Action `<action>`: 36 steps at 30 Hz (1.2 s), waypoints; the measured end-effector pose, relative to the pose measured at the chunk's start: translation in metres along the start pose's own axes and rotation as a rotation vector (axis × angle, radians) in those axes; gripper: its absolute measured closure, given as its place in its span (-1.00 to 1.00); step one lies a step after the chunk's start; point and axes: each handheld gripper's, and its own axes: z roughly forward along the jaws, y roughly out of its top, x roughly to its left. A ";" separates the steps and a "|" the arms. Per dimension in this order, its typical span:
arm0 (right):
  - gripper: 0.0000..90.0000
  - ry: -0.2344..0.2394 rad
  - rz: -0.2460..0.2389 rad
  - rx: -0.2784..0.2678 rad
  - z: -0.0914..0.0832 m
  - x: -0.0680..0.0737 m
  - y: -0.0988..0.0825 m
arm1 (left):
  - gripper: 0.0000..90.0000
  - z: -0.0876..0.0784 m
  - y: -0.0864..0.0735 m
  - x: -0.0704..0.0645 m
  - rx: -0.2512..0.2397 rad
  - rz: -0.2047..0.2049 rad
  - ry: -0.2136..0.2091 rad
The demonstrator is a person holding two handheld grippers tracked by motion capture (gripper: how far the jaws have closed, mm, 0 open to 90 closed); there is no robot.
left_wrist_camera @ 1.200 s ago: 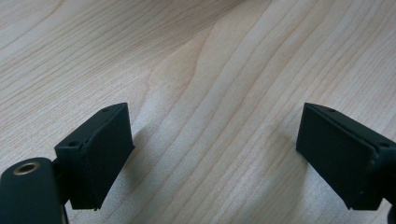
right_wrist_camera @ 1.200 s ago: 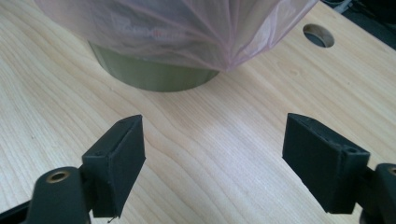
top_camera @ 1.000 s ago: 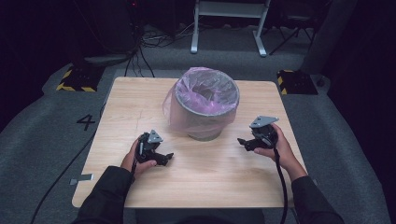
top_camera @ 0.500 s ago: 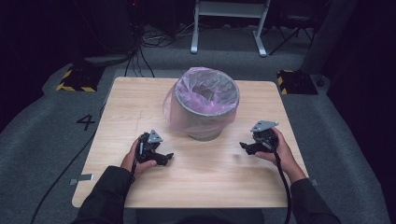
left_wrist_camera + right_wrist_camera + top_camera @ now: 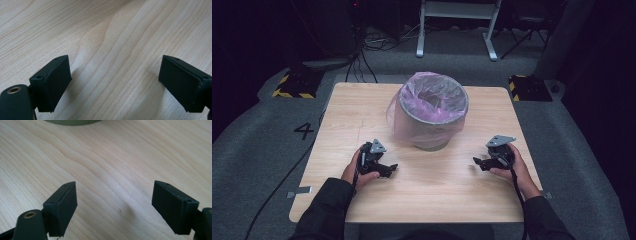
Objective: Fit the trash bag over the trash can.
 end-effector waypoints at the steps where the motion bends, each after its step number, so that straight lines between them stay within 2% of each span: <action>1: -0.53 0.006 0.006 0.000 0.000 -0.001 -0.002 | -0.76 0.000 0.000 0.000 0.000 0.000 0.000; 3: -0.54 0.019 0.028 0.000 0.001 -0.001 -0.007 | -0.76 0.000 0.000 0.000 0.000 0.000 0.000; 8: -0.55 0.019 0.050 0.004 0.004 -0.002 -0.018 | -0.77 0.000 0.000 0.000 0.001 0.000 0.000; 14: -0.58 0.050 0.119 -0.028 0.002 -0.008 -0.029 | -0.77 0.000 0.000 0.000 0.004 0.006 0.001; 21: -0.61 0.034 0.136 -0.077 0.001 -0.008 -0.037 | -0.77 0.000 0.000 0.000 0.004 0.006 0.001; 36: -0.64 0.027 0.141 -0.073 0.001 -0.008 -0.037 | -0.77 0.000 0.000 0.000 0.001 0.003 0.002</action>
